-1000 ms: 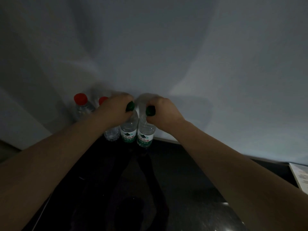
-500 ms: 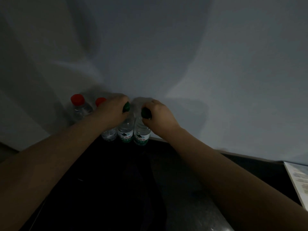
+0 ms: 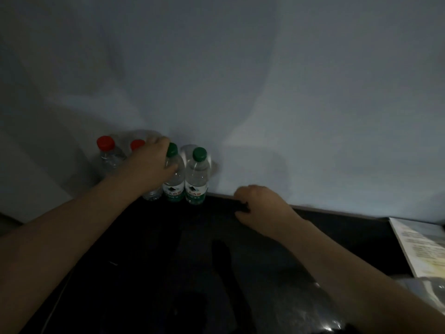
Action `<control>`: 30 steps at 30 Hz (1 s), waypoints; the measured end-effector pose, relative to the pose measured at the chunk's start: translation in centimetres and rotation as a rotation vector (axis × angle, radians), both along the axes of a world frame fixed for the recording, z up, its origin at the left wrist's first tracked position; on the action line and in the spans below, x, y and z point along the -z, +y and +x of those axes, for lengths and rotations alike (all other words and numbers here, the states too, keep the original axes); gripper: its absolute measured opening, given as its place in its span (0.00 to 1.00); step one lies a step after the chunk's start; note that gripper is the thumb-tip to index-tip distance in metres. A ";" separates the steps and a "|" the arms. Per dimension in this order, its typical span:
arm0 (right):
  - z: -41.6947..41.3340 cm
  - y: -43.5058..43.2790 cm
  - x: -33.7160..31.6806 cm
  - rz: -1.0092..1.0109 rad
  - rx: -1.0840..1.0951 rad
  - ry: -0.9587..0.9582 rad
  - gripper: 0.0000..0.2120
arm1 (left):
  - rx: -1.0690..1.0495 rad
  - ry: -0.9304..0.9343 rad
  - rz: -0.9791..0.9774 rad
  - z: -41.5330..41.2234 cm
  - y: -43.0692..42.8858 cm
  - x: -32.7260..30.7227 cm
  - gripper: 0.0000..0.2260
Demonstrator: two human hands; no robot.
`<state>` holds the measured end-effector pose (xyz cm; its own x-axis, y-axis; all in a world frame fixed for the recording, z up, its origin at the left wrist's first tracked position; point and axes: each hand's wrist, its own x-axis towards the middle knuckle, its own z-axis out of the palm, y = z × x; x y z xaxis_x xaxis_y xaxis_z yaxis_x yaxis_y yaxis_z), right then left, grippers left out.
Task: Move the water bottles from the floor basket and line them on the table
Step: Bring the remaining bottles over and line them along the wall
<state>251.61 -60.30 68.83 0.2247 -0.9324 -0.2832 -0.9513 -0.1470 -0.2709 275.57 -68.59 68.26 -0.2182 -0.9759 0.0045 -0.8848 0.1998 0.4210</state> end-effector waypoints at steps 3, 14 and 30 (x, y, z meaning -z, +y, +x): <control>-2.0 3.4 -1.0 0.052 0.076 0.031 0.20 | 0.013 -0.070 -0.053 -0.4 3.2 -0.5 0.21; -8.0 17.3 -4.6 -0.020 0.267 0.023 0.15 | 0.314 0.025 0.056 -8.2 15.8 -3.5 0.18; -22.0 35.3 -8.5 -0.138 0.525 -0.053 0.11 | 0.544 0.072 0.121 -24.9 30.5 -6.2 0.15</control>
<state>229.63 -25.04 77.36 -0.2708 -0.9507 -0.1510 -0.8920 0.3068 -0.3321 250.65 -38.05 74.49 -0.6935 -0.7173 -0.0668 -0.6360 0.5661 0.5244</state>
